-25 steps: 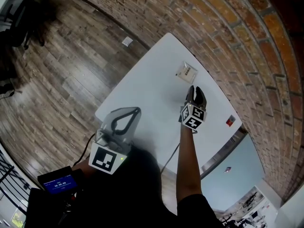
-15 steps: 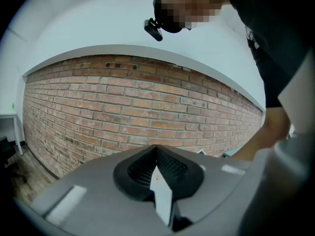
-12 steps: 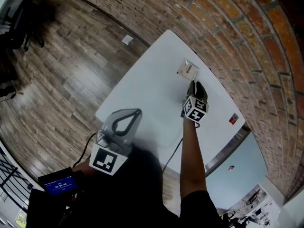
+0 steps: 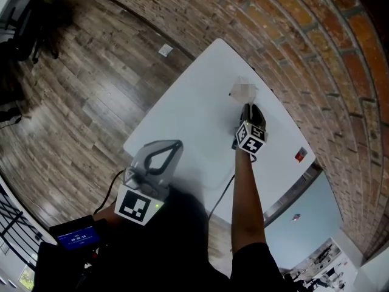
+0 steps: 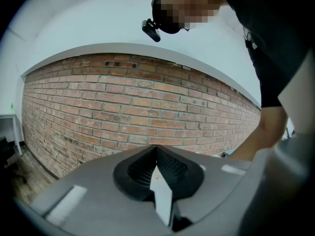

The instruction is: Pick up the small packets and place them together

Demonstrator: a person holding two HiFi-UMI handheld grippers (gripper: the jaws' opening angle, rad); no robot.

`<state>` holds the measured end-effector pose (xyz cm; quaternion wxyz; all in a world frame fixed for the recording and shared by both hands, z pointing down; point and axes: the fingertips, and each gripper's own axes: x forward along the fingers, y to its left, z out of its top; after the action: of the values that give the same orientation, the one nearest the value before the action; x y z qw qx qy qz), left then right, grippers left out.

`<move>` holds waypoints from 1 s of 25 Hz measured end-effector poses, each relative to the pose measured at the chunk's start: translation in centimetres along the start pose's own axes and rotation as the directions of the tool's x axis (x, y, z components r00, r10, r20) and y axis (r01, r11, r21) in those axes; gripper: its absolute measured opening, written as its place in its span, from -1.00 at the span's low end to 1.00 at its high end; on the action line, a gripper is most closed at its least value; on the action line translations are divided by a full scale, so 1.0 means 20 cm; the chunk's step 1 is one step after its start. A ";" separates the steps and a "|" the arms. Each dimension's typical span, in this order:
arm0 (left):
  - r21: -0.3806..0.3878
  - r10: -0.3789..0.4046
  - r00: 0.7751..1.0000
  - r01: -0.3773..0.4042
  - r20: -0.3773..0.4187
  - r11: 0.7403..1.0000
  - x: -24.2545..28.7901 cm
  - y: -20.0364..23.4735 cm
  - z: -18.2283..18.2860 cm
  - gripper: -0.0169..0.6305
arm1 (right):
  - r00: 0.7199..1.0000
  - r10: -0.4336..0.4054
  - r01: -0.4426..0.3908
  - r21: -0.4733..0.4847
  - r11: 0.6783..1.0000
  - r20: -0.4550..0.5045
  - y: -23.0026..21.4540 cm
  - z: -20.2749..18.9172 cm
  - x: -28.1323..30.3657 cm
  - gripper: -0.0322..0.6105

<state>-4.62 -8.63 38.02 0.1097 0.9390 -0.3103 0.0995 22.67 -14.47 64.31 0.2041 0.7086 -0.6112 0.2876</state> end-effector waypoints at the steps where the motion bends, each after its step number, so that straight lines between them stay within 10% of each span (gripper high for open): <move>1: -0.004 0.002 1.000 -0.002 0.000 1.000 0.00 0.00 0.00 -0.95 | 1.000 0.002 -0.002 0.004 1.000 -0.005 0.00 -0.01 0.01 -0.56; 25: -0.038 0.023 0.999 -0.024 -0.026 0.999 0.01 0.00 -0.06 -0.95 | 0.999 0.049 -0.046 0.130 0.990 -0.019 0.01 -0.02 0.04 -0.61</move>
<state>-4.51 -8.39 39.12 0.1306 0.9316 -0.3219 0.1067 22.56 -14.84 65.18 0.1576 0.7023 -0.6056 0.3394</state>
